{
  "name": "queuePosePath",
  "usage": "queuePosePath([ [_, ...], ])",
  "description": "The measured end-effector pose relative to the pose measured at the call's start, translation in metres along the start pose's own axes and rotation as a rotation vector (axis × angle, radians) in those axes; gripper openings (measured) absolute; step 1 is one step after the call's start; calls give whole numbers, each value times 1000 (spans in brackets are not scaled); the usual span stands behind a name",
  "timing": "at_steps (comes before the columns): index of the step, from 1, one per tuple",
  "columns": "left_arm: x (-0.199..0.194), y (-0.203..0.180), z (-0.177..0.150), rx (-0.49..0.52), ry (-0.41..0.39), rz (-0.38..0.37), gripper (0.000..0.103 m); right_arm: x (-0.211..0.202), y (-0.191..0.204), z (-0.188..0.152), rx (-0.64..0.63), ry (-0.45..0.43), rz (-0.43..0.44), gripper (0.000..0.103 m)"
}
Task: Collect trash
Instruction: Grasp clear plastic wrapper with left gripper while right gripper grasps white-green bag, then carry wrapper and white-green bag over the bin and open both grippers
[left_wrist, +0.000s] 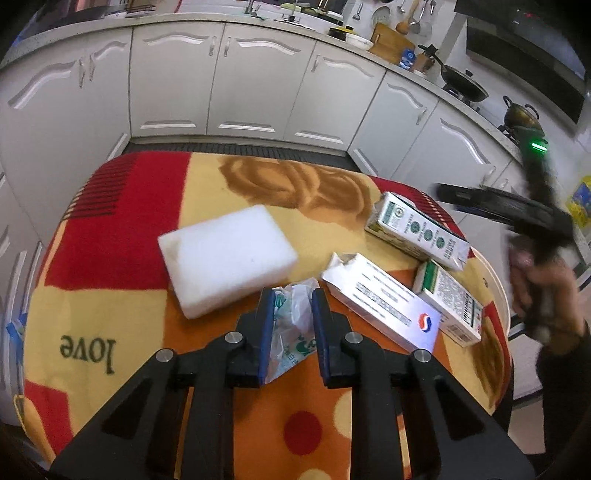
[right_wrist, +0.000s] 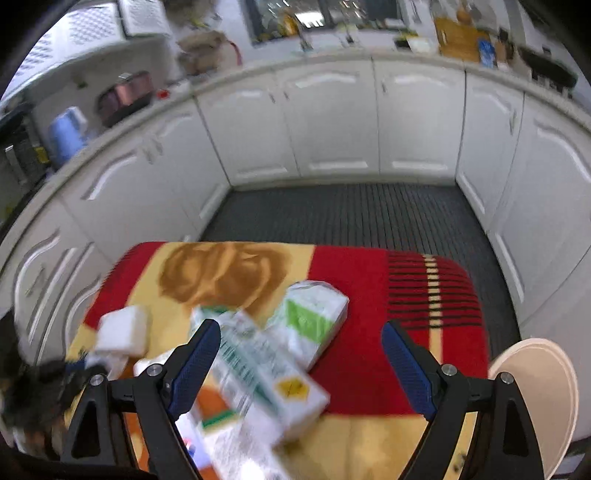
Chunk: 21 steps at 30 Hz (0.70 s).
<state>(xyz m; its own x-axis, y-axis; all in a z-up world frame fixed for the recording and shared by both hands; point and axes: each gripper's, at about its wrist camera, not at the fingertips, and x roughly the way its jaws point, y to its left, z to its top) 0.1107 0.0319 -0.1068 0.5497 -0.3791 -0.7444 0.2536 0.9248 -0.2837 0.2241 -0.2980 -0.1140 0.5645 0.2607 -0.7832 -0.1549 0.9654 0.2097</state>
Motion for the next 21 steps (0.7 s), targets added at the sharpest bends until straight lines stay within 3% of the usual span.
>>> queuePosePath([
  [4,4,1,-8,-8,21,6,17,58,-4,9,35,111,-18,84],
  [6,6,2,-11,-6,24,26,17,76,-7,6,47,158,-12,65],
  [7,5,2,-12,-6,23,30,17,74,-9,5,56,131,-5,62],
  [8,4,3,-12,-9,22,28,18,69,-9,6,53,118,-12,42],
  [11,0,2,-9,-14,11,19,18,49,-12,5,44,89,19,31],
  [21,-16,-24,-2,16,-34,-46,18,-51,-17,-20,22,-112,49,29],
])
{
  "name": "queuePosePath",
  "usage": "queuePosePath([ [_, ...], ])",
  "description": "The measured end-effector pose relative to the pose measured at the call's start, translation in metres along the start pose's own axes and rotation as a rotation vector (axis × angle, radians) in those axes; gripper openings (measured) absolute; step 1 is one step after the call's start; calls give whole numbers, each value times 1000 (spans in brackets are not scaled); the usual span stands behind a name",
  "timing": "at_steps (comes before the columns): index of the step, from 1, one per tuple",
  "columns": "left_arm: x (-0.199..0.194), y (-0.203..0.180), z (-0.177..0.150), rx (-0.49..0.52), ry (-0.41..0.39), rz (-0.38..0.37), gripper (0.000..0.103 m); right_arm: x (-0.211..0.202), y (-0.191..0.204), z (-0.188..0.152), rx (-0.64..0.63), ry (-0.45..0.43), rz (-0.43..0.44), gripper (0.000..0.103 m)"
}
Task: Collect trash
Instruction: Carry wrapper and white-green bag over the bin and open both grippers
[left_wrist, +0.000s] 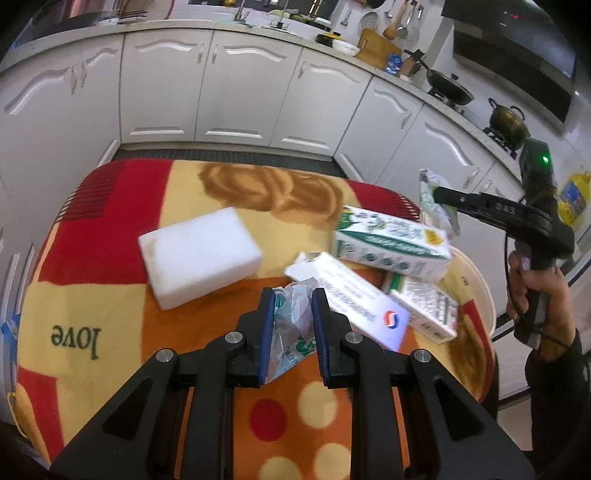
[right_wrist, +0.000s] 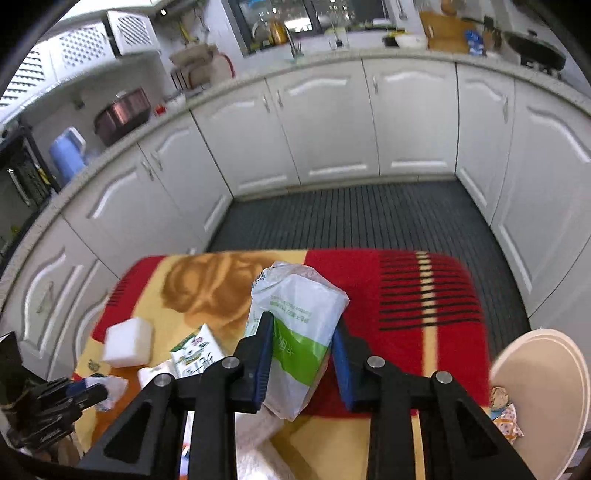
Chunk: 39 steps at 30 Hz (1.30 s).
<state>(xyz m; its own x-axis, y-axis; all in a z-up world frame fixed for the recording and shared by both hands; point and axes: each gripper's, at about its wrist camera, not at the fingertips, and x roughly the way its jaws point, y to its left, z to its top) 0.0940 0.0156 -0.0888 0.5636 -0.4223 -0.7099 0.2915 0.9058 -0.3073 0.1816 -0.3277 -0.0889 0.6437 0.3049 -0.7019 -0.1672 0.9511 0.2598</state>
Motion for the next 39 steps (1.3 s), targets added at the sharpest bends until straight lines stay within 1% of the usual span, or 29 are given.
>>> queuePosePath([
  [3,-7,-11,2,26,-19,-15,18,-29,2,-10,-8,-34,16,29],
  [9,-14,-33,3,64,-36,-27,17,-69,10,-32,-20,-72,64,29],
  [14,-15,-47,5,85,-42,-24,17,-84,13,-47,-21,-84,86,29],
  [21,-14,-67,8,124,-45,-39,17,-88,10,-55,-22,-72,84,29],
  [26,-15,-88,15,164,-55,-59,18,-98,-1,-59,-19,-86,60,29],
  [29,-14,-104,20,191,-65,-80,17,-106,-9,-62,-18,-99,26,29],
  [34,-3,-145,27,247,-67,-142,18,-116,-33,-71,23,-105,-15,29],
  [39,14,-189,34,312,-54,-200,18,-134,-63,-79,62,-118,-90,29],
])
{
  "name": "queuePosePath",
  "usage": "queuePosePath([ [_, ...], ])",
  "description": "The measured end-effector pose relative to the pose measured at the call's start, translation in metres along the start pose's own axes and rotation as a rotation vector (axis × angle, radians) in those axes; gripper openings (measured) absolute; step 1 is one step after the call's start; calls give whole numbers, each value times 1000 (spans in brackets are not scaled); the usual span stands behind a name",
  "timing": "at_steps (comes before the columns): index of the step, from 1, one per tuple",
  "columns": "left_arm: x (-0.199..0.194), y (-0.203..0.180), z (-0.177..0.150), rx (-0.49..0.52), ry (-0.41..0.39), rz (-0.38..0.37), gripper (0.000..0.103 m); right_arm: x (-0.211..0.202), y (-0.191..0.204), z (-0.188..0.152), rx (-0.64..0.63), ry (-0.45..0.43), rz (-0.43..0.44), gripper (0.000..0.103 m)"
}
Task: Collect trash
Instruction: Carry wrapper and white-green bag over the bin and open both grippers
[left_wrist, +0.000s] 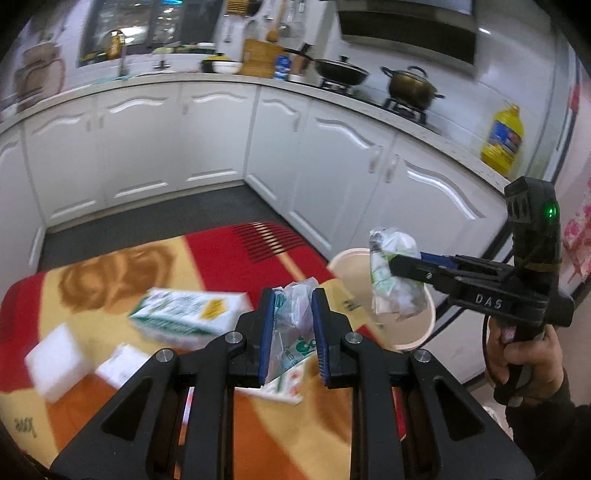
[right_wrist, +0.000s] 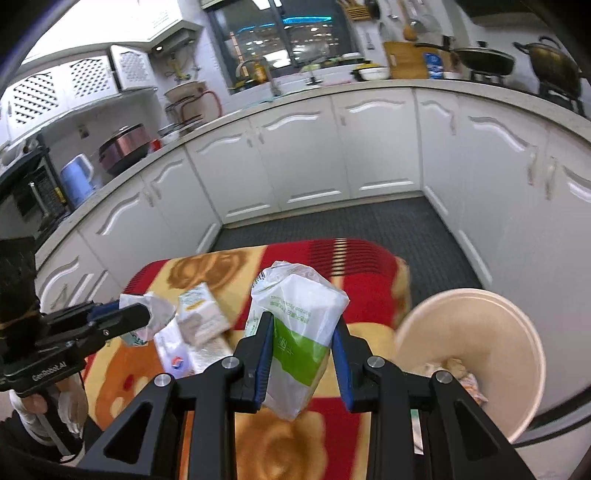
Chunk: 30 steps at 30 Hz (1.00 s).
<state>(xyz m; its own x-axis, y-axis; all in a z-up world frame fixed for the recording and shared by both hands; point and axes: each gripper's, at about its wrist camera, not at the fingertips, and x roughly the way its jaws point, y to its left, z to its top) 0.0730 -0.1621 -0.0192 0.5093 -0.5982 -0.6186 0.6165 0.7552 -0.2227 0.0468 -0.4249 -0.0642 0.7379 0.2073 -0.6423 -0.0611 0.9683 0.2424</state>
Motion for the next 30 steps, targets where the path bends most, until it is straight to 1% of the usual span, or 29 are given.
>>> queuePosePath([
  [2,10,-11,7,9,6,-31,18,-7,-14,-2,20,-7,-25,29],
  [4,21,-22,14,15,17,-64,18,-15,-31,-4,35,-17,-73,29],
  [8,48,-44,27,29,42,-117,17,-26,-61,-7,84,-26,-135,29],
  [12,77,-59,36,14,83,-171,17,-29,-83,-10,123,-25,-176,29],
  [20,123,-90,41,43,125,-180,18,-22,-116,-19,167,2,-243,29],
  [25,145,-98,39,42,145,-180,18,-13,-136,-27,195,28,-265,29],
  [30,159,-100,37,26,159,-188,18,-4,-150,-32,219,44,-288,29],
])
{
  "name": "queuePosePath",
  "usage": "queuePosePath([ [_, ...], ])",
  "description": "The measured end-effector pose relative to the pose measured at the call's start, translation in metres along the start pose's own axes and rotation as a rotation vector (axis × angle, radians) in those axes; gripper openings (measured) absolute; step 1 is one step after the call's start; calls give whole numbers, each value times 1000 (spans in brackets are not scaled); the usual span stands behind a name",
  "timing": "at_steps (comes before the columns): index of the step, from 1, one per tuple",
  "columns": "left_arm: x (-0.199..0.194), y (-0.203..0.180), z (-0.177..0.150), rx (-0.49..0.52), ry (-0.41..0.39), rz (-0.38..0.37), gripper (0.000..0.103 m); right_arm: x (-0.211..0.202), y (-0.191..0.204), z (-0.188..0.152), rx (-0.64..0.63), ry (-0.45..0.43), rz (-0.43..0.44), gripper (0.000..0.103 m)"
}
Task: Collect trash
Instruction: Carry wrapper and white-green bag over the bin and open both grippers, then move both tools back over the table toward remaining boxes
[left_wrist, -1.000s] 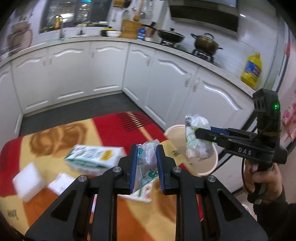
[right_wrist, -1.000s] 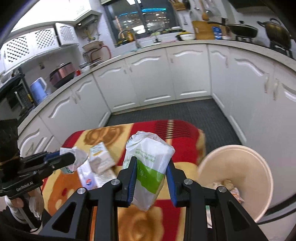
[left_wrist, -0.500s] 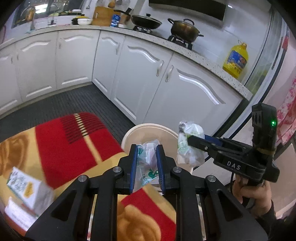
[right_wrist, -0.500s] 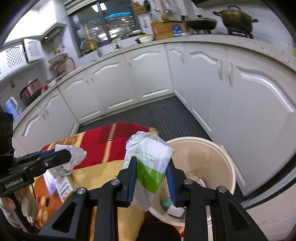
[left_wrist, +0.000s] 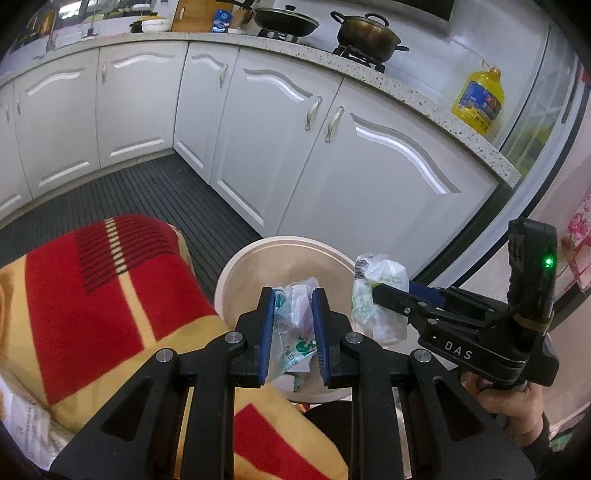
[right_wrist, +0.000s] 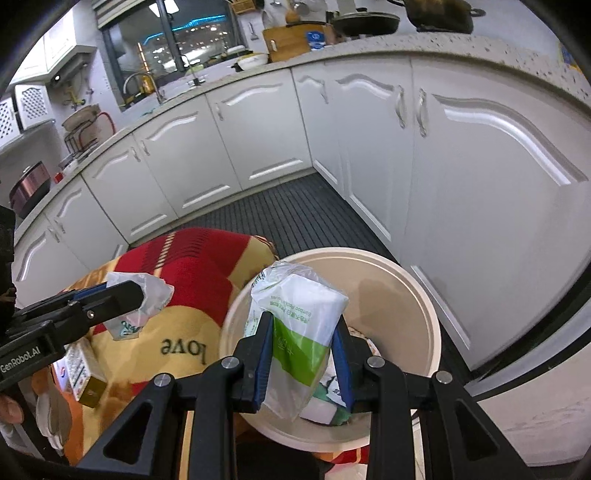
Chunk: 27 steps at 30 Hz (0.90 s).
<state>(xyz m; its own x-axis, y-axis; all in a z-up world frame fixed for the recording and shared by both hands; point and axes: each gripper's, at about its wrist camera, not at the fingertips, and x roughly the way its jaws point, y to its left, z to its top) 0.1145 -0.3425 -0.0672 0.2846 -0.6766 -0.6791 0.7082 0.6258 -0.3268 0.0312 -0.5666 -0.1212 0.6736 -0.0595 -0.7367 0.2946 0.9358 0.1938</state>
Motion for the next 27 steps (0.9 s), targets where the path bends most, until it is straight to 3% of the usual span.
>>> queuePosePath([
  [2,5,2,0,-20,0,-5,18,5,-4,-1,8,7,-12,29],
  [4,8,8,0,-57,-5,-16,27,9,-6,0,6,9,-25,32],
  [6,13,15,-1,-107,1,-9,59,11,-2,0,-16,5,-74,70],
  [8,14,21,-4,-141,0,-12,64,9,-1,0,-29,-21,-112,82],
  [13,11,30,-10,-167,29,-4,64,9,-1,-4,-23,-14,-92,82],
  [18,-2,27,-13,-143,13,12,64,12,-3,-6,13,1,-66,82],
  [27,-22,32,-20,-148,-19,52,64,6,15,-7,-33,-15,-67,82],
])
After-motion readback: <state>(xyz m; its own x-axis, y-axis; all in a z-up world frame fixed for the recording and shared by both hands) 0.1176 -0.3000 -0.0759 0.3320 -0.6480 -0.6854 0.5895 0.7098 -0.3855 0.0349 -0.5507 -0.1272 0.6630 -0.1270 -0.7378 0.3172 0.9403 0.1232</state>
